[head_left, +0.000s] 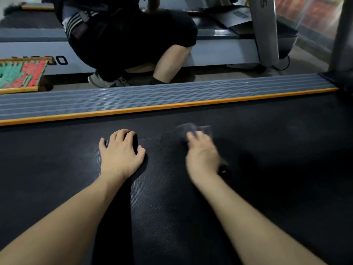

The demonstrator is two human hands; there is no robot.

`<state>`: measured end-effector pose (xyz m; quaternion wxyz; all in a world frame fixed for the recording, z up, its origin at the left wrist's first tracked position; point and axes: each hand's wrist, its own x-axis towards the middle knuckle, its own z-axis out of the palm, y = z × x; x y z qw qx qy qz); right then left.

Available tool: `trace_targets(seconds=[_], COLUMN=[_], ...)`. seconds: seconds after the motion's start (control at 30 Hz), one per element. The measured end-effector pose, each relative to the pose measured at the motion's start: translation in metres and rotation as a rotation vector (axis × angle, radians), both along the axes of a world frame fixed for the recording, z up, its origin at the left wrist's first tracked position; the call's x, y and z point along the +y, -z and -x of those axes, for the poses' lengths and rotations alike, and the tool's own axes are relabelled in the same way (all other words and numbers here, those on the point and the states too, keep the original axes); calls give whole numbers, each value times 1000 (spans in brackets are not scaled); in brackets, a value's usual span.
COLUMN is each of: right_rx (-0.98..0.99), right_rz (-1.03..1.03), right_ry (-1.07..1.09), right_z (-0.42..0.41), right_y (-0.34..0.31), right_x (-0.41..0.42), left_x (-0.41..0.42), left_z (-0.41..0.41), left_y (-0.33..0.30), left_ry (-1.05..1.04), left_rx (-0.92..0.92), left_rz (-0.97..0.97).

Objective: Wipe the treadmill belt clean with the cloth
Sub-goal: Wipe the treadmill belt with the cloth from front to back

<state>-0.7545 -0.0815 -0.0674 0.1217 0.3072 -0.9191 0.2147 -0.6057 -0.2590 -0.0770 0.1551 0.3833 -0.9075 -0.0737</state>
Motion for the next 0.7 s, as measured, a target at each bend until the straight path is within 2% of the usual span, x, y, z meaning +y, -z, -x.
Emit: trace_targets(seconds=[0.1, 0.17, 0.2, 0.27, 0.37, 0.43, 0.5, 0.6, 0.7], right_rx=[-50, -77, -54, -36, -94, -92, -67, -35, -111], right_rz=[50, 39, 27, 28, 5, -44, -27, 23, 4], right_ry=[-308, -483, -500, -365, 2, 141, 151, -118, -413], right_z=[-60, -51, -36, 6, 53, 49, 21, -44, -70], right_y=[9, 7, 6, 6, -1, -2, -3, 8, 4], right_x=[-41, -31, -17, 19, 65, 61, 31, -26, -45], left_x=[-1, 0, 0, 1, 2, 3, 4, 4, 4], left_z=[-1, -2, -2, -3, -1, 0, -1, -7, -21], left_y=[0, -1, -1, -2, -2, -4, -5, -11, -28], left_ry=[6, 19, 18, 8, 5, 13, 17, 47, 106], left_rx=[-11, -9, -7, 3, 28, 19, -14, -91, -241], left_rz=[-2, -5, -13, -26, -12, 1, 22, -69, -181])
